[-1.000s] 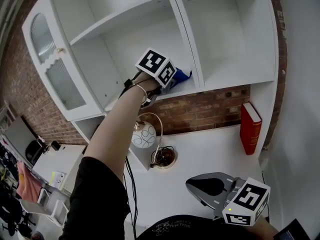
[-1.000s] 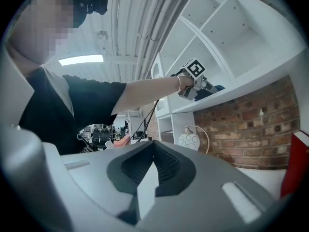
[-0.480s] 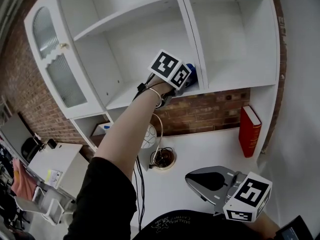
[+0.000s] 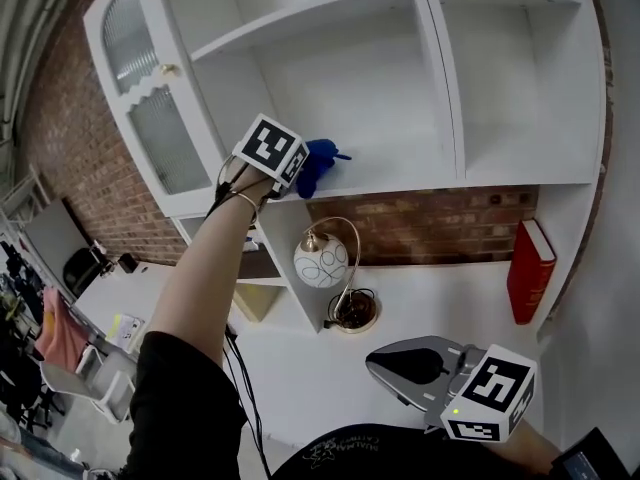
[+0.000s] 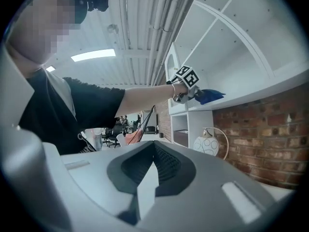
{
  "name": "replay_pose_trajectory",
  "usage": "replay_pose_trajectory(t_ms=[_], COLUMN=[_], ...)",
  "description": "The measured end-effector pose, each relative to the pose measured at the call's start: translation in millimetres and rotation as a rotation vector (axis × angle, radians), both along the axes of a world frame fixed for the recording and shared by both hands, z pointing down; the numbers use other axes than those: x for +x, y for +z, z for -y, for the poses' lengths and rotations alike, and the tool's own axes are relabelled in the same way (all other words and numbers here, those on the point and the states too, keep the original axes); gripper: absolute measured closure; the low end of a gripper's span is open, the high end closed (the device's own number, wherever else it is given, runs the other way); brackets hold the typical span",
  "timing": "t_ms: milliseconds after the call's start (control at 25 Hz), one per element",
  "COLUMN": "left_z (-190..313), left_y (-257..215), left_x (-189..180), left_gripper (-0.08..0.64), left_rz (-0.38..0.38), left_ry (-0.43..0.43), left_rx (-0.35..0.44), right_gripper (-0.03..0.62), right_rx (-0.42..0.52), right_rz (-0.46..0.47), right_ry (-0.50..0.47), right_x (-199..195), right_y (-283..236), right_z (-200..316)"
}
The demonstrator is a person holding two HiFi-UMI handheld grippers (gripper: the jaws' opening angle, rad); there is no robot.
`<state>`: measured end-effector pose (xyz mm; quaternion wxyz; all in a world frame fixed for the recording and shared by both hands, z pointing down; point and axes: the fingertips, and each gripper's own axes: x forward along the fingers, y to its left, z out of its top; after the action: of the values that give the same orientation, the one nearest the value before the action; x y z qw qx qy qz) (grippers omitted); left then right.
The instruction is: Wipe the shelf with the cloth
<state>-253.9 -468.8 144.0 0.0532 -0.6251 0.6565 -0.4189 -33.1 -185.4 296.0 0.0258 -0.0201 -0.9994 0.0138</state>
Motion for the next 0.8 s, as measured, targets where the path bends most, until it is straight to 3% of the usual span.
replay_pose_trajectory(t_ms=[120,280,360,480,600,680,800], left_z=[-13,-14,-14,-12,-10,-8,3], left_y=[26,34,34,36,39,41,39], left_x=[-31,-38,-35,-23,-5,8,38], left_gripper=[0.538,0.541,0.546,0.551,0.554,0.555,0.555], left_rz=[0.029,-0.038,0.012,0.134,0.202,0.209,0.144], left_ry=[-0.07,-0.068,-0.08,-0.099,-0.1,-0.091,-0.039], left_rx=[-0.094,-0.066,-0.076,-0.124,-0.177,-0.202,-0.178], right_gripper=[0.583,0.583,0.583,0.583,0.583,0.583,0.583], right_rx=[0.005,-0.011,-0.028,-0.036,-0.034,-0.034,-0.031], right_rz=[-0.009,-0.017,-0.007,0.008,0.012,0.018,0.029], right_ry=[-0.036,-0.041,-0.038,-0.036,-0.033,-0.026,-0.014], right_x=[-7,-9,-6,-4,-3,-1,1], right_y=[2,8,8,6,5,4,2], right_z=[-8,-7,-4,-3,-5,-4,-3])
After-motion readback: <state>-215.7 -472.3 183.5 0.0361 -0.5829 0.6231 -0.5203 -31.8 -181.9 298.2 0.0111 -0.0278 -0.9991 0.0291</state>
